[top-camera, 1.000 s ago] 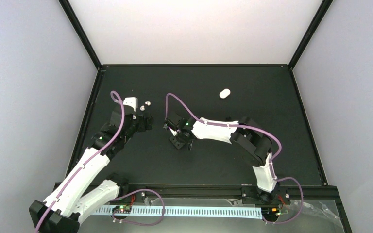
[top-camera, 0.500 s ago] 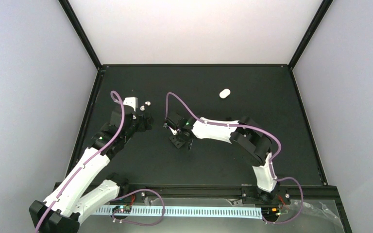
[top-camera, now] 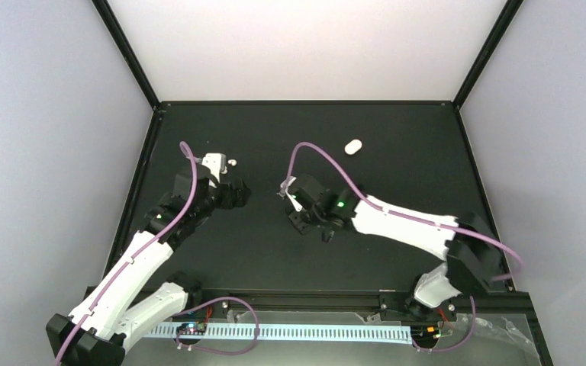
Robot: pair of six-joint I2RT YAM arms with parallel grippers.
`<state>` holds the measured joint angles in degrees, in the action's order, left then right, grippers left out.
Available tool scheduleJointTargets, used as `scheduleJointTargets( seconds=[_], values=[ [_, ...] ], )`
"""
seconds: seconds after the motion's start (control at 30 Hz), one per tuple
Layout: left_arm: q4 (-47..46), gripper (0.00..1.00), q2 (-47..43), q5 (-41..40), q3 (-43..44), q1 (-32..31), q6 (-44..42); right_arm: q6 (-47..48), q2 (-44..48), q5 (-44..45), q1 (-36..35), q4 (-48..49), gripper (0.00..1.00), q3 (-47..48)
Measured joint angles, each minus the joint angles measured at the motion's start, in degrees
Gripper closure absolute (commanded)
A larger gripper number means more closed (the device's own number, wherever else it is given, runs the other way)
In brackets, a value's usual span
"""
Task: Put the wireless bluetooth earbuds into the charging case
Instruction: Pick up the charging case at the center of the board.
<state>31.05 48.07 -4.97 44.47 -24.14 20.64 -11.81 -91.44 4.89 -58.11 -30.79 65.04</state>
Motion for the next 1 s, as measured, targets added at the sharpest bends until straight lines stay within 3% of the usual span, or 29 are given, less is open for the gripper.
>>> scheduleJointTargets(
  seconds=[0.23, 0.53, 0.7, 1.0],
  values=[
    [-4.61, 0.01, -0.02, 15.15, 0.0, 0.0, -0.35, 4.24, 20.48, 2.84, -2.23, 1.11, 0.66, -7.76],
    [-12.76, 0.01, 2.29, 36.35, 0.11, -3.87, 2.36, 11.61, 36.7, 2.38, -2.99, 1.05, 0.65, -13.6],
    [-12.37, 0.01, 5.29, 40.33, 2.32, -8.33, 2.16, 14.88, 39.06, 2.54, -3.63, 0.72, 0.65, -13.6],
    [-11.87, 0.02, 11.85, 39.67, 8.13, -13.97, 2.29, 17.38, 38.49, 4.57, -5.49, 0.04, 0.65, -13.6]
  ],
)
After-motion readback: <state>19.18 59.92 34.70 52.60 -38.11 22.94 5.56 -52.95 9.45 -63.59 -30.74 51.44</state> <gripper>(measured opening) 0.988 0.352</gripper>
